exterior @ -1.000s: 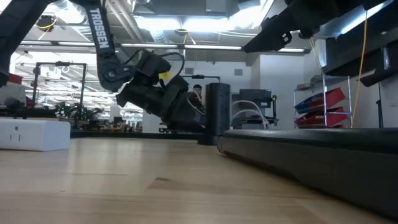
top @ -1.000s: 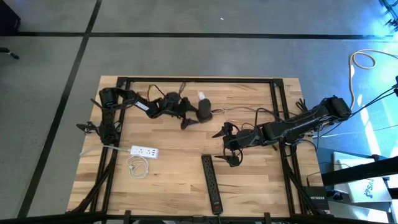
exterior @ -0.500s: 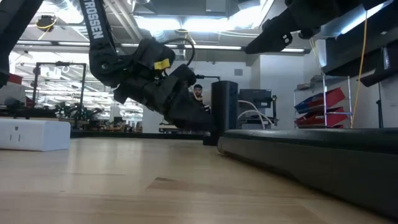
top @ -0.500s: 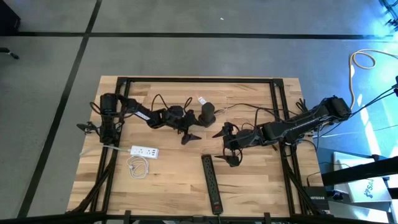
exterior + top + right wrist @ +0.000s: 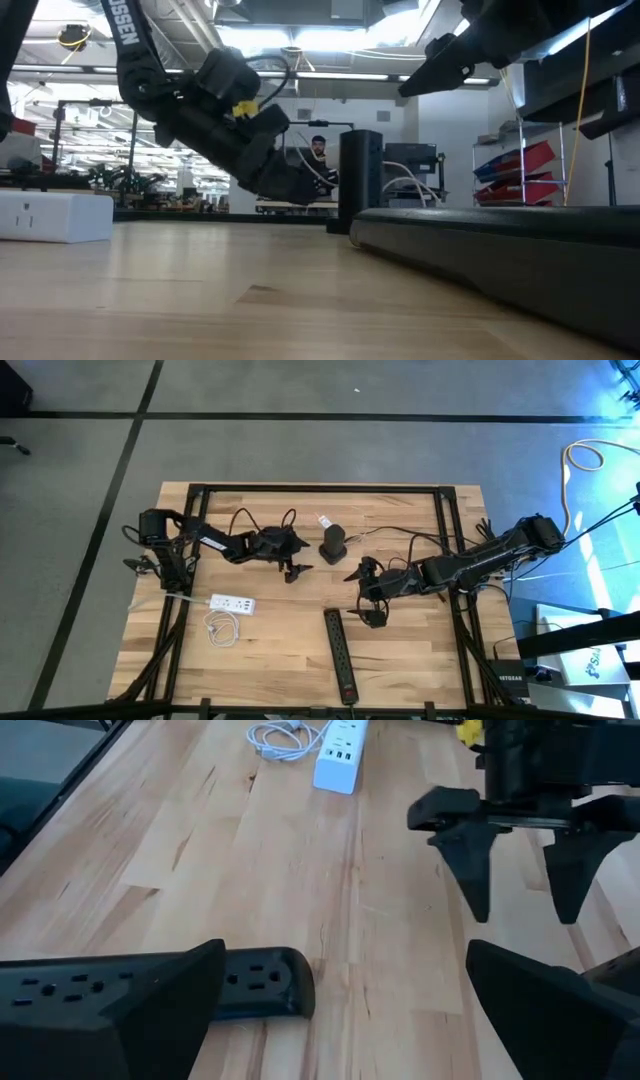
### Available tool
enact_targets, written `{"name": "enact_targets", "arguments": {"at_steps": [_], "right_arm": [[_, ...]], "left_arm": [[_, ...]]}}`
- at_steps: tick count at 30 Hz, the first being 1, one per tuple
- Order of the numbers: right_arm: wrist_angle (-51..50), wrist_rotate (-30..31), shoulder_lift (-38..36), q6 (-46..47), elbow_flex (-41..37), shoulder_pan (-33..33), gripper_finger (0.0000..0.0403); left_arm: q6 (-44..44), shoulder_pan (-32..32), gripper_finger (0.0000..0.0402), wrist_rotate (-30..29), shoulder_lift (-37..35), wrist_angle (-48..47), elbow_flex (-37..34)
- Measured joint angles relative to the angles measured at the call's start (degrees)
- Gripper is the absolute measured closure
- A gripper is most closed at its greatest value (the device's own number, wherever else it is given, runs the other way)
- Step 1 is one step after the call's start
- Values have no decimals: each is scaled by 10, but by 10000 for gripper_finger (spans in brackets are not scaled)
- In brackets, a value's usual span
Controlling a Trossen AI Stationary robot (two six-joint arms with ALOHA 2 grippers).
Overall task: Insert USB
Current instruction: Insert the white USB cable into the white outlet extension
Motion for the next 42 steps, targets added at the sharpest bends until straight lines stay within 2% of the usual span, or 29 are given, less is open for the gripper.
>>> {"name": "enact_targets", "arguments": {"at_steps": [8,11,17,21,26,29,33,37,42], "right_arm": [[2,5,0,-16,0,0,8],[2,5,0,-16,0,0,8],[-13,6,0,-17,0,0,8],[-26,5,0,-12,0,0,8],[-43,10,16,-2,0,0,8],[-19,11,38,-3,0,0,8],[14,11,65,-16,0,0,8],[46,10,76,-16,1,0,8],[72,-6,80,-18,1,0,8]], "left_arm": [[7,18,49,-2,0,1,0],[13,6,49,3,0,19,0],[31,-45,49,-35,-3,36,0],[34,-101,50,-40,-23,57,-16],[18,-163,50,-107,-77,57,-55],[19,-205,50,-151,-126,44,-78],[26,-256,50,-203,-209,-54,-82],[-10,-319,50,-261,-276,-179,-73],[-102,-412,50,-358,-316,-411,-20]]}}
